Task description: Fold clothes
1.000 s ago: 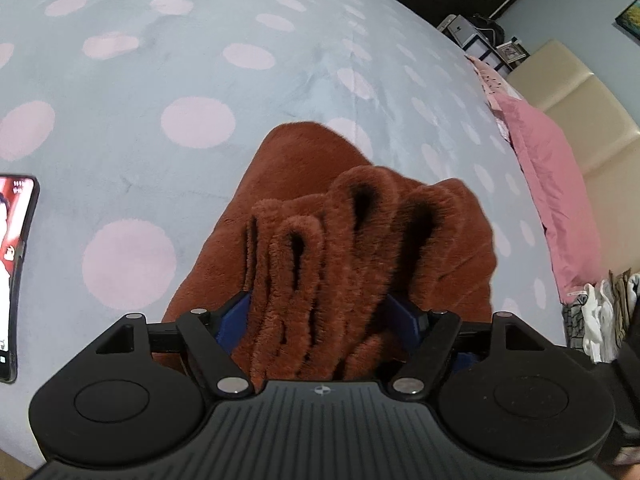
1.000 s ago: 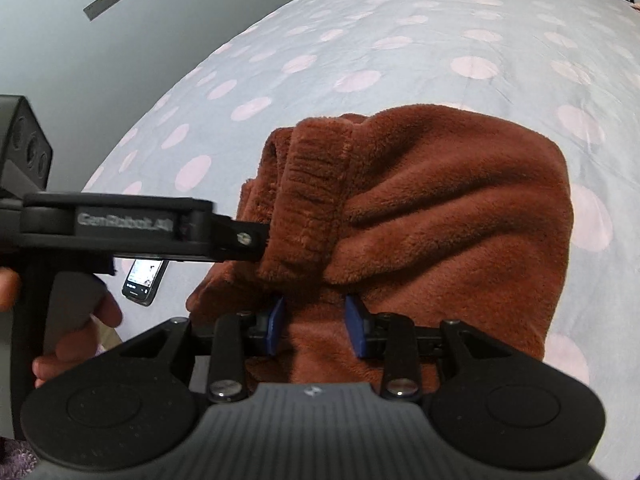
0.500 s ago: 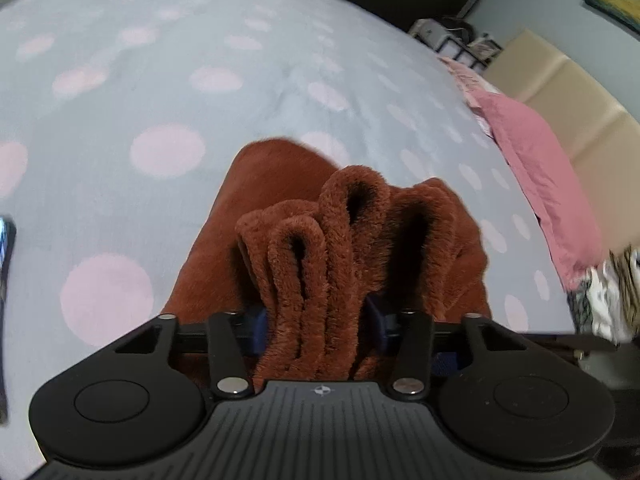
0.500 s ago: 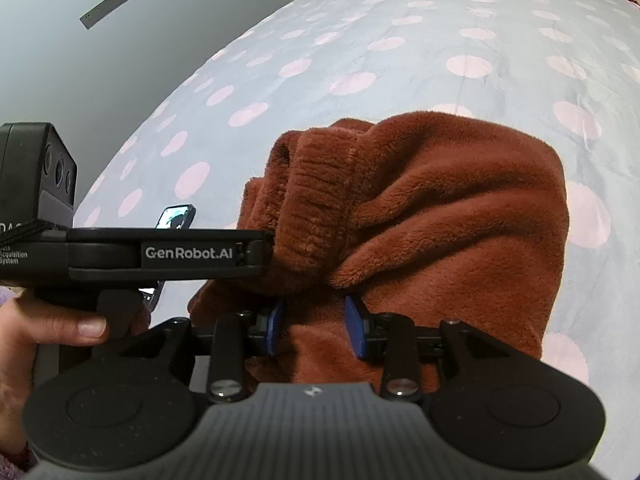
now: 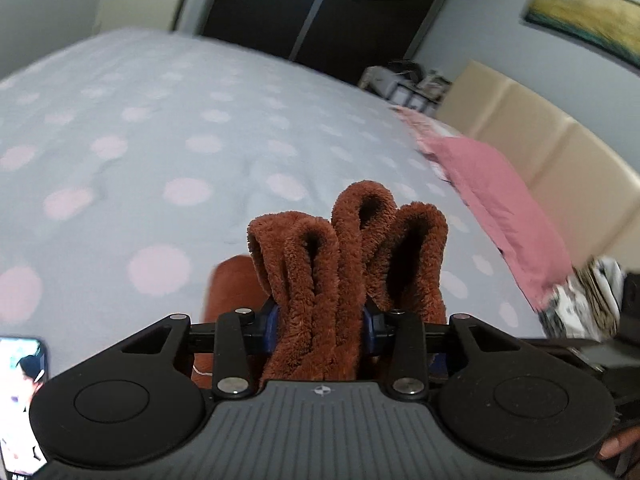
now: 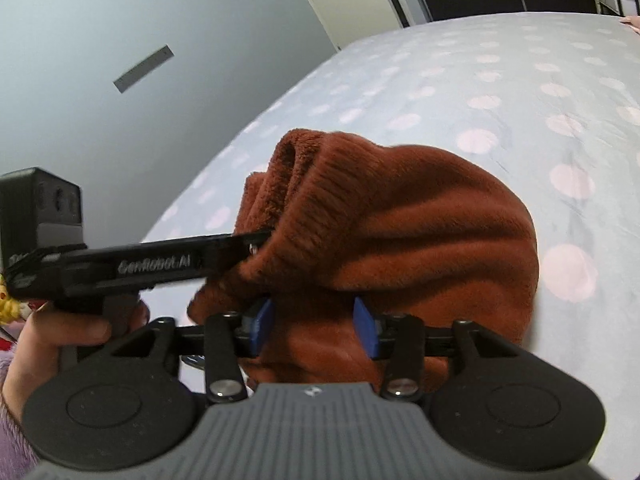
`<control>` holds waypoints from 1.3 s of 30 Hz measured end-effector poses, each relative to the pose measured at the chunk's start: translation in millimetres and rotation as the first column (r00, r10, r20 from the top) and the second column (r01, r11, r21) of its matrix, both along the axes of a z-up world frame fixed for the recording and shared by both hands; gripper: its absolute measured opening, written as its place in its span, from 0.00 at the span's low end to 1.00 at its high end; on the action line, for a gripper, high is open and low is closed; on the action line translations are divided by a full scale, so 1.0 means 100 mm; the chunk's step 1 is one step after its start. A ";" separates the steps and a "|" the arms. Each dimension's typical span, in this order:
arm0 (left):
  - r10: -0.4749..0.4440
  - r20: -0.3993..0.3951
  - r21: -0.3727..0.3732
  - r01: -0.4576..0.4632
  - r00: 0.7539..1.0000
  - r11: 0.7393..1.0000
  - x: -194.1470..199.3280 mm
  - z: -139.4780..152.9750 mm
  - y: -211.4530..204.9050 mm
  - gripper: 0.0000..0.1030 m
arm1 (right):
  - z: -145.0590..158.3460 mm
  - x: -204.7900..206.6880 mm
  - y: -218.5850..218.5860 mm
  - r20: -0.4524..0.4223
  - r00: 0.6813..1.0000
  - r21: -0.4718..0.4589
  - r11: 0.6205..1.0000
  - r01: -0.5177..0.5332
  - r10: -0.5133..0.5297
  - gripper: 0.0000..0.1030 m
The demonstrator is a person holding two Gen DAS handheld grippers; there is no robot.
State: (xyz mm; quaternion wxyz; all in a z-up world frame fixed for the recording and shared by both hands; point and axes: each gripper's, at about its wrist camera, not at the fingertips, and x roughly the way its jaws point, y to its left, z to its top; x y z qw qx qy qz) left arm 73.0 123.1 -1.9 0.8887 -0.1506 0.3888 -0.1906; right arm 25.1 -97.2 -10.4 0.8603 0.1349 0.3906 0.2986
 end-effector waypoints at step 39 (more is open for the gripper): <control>-0.059 0.044 0.302 0.043 0.997 0.952 -0.41 0.01 -0.36 0.18 | -0.05 0.12 -0.28 0.117 0.985 -0.287 0.945 0.154 -0.124 0.30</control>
